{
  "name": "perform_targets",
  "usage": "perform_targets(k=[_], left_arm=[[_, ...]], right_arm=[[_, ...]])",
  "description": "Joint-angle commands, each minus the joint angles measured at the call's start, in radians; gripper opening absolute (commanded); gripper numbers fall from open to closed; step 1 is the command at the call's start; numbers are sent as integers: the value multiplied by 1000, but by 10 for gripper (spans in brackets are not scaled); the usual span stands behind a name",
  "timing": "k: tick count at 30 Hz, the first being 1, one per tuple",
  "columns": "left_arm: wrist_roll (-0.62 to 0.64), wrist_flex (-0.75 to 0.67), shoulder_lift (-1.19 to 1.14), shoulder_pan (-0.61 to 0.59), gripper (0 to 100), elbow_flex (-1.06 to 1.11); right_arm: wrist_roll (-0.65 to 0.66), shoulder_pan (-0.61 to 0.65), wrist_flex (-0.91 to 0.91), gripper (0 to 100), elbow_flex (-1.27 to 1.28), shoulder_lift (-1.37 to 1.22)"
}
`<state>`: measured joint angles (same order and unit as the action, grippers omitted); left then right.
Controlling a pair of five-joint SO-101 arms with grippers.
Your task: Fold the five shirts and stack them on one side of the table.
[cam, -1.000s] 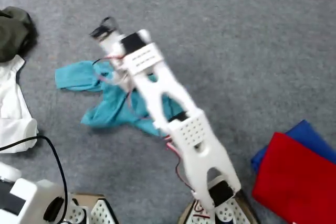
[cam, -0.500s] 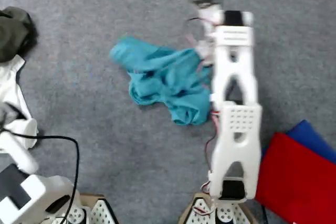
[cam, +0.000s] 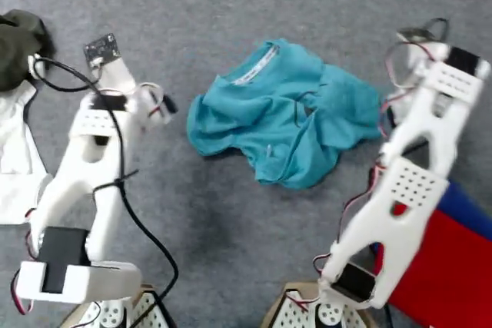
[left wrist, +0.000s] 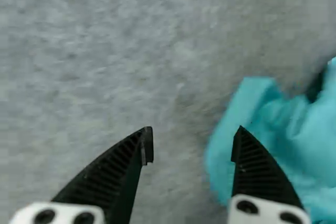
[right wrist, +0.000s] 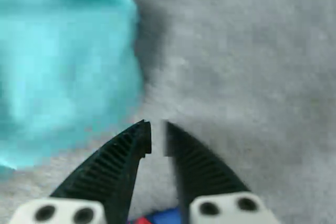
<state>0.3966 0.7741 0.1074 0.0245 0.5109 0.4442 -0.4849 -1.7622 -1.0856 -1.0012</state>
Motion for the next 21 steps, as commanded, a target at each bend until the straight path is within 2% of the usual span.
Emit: perform_targets(k=[1, 4, 8, 12, 19, 21], left_arm=[[158, -127, -27, 66, 250, -3], [201, -137, -119, 86, 250, -44], [203, -130, -268, 115, 247, -143], [199, -26, -398, 130, 179, -290], [196, 157, -561, 124, 76, -528], [129, 192, -578, 123, 39, -565]], right_arm=[[11, -73, 11, 247, -87, 10], [3, -105, -3, 306, -213, 10], [-52, -61, -25, 311, -401, 12], [-152, 102, -25, 311, -475, 47], [-153, 452, -17, 311, -473, 27], [-152, 512, -2, 311, -478, -35]])
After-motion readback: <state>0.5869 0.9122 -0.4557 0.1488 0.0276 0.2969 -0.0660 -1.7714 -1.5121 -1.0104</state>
